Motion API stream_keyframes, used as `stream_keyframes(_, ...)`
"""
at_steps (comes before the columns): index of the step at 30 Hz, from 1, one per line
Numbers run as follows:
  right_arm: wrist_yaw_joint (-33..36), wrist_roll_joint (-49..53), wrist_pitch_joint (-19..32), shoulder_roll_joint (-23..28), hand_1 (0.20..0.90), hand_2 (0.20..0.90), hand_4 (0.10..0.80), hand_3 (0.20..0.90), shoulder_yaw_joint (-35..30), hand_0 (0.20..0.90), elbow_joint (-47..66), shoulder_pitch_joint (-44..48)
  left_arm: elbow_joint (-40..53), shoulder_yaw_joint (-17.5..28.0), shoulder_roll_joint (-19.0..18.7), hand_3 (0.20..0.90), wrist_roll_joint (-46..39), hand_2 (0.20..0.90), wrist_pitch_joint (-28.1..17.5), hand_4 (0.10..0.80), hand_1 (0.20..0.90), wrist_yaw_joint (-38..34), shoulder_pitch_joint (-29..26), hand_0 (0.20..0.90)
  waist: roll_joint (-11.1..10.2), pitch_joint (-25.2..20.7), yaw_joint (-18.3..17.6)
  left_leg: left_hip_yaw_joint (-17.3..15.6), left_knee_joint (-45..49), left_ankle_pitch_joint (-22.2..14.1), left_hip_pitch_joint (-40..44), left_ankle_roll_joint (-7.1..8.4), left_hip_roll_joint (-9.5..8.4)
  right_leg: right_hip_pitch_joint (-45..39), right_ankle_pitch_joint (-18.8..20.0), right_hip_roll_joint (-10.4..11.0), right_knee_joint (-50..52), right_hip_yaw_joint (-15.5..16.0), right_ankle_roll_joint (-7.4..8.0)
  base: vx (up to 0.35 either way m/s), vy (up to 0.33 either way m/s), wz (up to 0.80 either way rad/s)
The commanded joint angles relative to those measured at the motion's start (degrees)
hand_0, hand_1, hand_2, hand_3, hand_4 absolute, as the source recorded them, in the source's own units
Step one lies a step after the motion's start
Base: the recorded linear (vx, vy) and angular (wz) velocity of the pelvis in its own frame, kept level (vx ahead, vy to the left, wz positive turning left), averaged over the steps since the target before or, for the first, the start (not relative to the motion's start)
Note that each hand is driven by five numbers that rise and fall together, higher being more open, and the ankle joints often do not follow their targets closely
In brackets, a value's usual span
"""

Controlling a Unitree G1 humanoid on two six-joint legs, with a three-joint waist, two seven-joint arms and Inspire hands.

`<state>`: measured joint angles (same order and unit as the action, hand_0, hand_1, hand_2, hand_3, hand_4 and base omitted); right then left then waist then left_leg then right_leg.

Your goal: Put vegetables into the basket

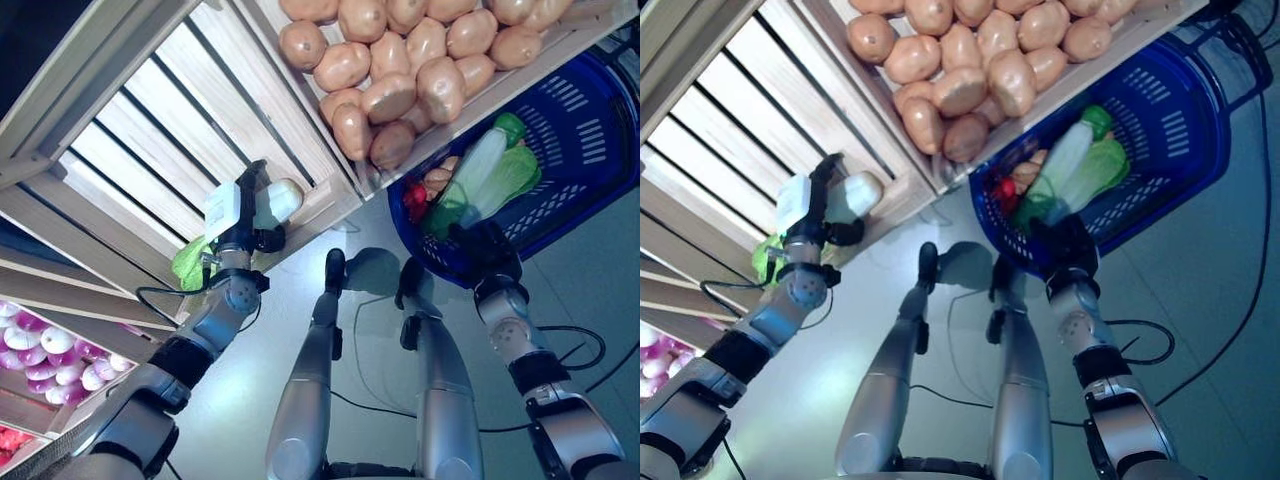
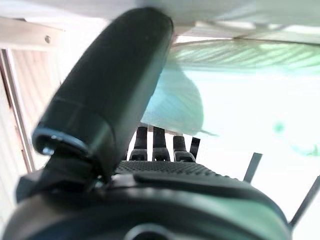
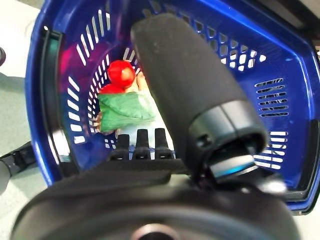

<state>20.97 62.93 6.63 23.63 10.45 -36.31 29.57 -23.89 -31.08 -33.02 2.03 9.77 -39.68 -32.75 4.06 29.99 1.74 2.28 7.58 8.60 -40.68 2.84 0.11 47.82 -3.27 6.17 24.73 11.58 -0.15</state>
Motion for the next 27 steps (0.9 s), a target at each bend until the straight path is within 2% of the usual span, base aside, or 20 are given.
stream_keyframes(1, 0.8, -1.8, 1.7, 1.7, 0.900, 0.900, 0.800, 0.900, 0.9, 0.900, 2.8, -1.4, -5.5, 3.6, 1.4, 0.900, -4.1, 0.900, 4.7, 0.800, 0.900, -5.5, -0.5, 0.900, -1.4, -0.2, -0.7, -2.9, 3.1, 0.8, -3.2, -0.88, -2.17, -4.9, 9.1, -1.4, -9.7, -0.8, 3.46, 0.000, 0.000, 0.00)
stream_keyframes(4, 1.0, -2.2, 2.0, 0.9, 0.900, 0.900, 0.800, 0.900, 1.0, 0.900, 3.4, -1.7, -7.2, 4.8, 3.1, 0.900, -5.2, 0.900, 5.8, 0.800, 0.900, -7.7, 0.2, 0.900, -1.6, -0.2, -0.7, -2.8, 3.4, 0.7, -3.5, -0.85, -2.08, -4.7, 8.9, -1.4, -9.4, -0.7, 3.46, 0.000, 0.000, 0.00)
stream_keyframes(13, 0.8, -3.0, 1.9, 0.8, 0.900, 0.900, 0.800, 0.900, 0.3, 0.900, 3.6, -2.3, -10.0, 6.3, 3.6, 0.900, -6.0, 0.900, 8.2, 0.800, 0.900, -7.3, 1.1, 0.900, -1.5, -0.2, -0.8, -2.8, 3.8, 0.5, -3.7, -0.66, -2.05, -4.4, 8.6, -1.3, -8.9, -0.6, 3.42, 0.000, 0.000, 0.00)
stream_keyframes(23, 0.3, -3.1, 2.0, 0.4, 0.900, 0.900, 0.800, 0.900, 1.0, 0.900, 2.1, -0.9, -18.2, 7.4, 5.2, 0.900, -8.6, 0.900, 8.9, 0.800, 0.900, -6.8, -1.7, 0.900, -2.1, -0.2, -1.5, -3.1, 4.4, 0.5, -4.0, -0.34, -1.64, -4.2, 8.3, -1.6, -8.6, -0.9, 3.27, 0.000, 0.000, 0.00)
stream_keyframes(24, 0.1, -3.2, 1.8, 0.4, 0.900, 0.900, 0.800, 0.900, 1.1, 0.900, 1.8, -0.6, -19.6, 7.5, 5.4, 0.754, -9.1, 0.754, 8.6, 0.703, 0.754, -7.2, -2.2, 0.754, -2.2, -0.2, -1.6, -3.2, 4.4, 0.5, -4.0, -0.28, -1.56, -4.2, 8.3, -1.7, -8.6, -1.0, 3.22, 0.000, 0.000, 0.00)
stream_keyframes(25, 0.1, -3.3, 1.7, 0.4, 0.900, 0.900, 0.800, 0.900, 1.3, 0.900, 1.6, -0.4, -20.4, 7.6, 5.5, 0.455, -9.5, 0.455, 8.5, 0.504, 0.455, -7.3, -2.6, 0.455, -2.3, -0.2, -1.7, -3.3, 4.4, 0.5, -3.9, -0.24, -1.50, -4.2, 8.3, -1.8, -8.6, -1.1, 3.19, -0.005, 0.020, -0.04)
stream_keyframes(26, -0.1, -3.2, 1.7, 0.5, 0.900, 0.900, 0.800, 0.900, 1.6, 0.900, 1.1, -0.1, -21.8, 7.8, 5.2, 0.300, -10.2, 0.300, 8.6, 0.400, 0.300, -7.2, -3.2, 0.300, -2.5, -0.2, -1.9, -3.4, 4.5, 0.5, -3.9, -0.14, -1.35, -4.2, 8.2, -1.8, -8.5, -1.2, 3.13, -0.003, 0.018, -0.04)
stream_keyframes(27, 0.0, -3.1, 1.5, 0.5, 0.900, 0.900, 0.800, 0.900, 1.6, 0.900, 0.8, 0.2, -22.6, 8.0, 5.3, 0.300, -10.5, 0.300, 8.6, 0.400, 0.300, -7.3, -3.7, 0.300, -2.6, -0.2, -2.0, -3.4, 4.5, 0.4, -3.8, -0.11, -1.33, -4.3, 8.2, -1.8, -8.5, -1.3, 3.09, 0.000, 0.000, 0.00)
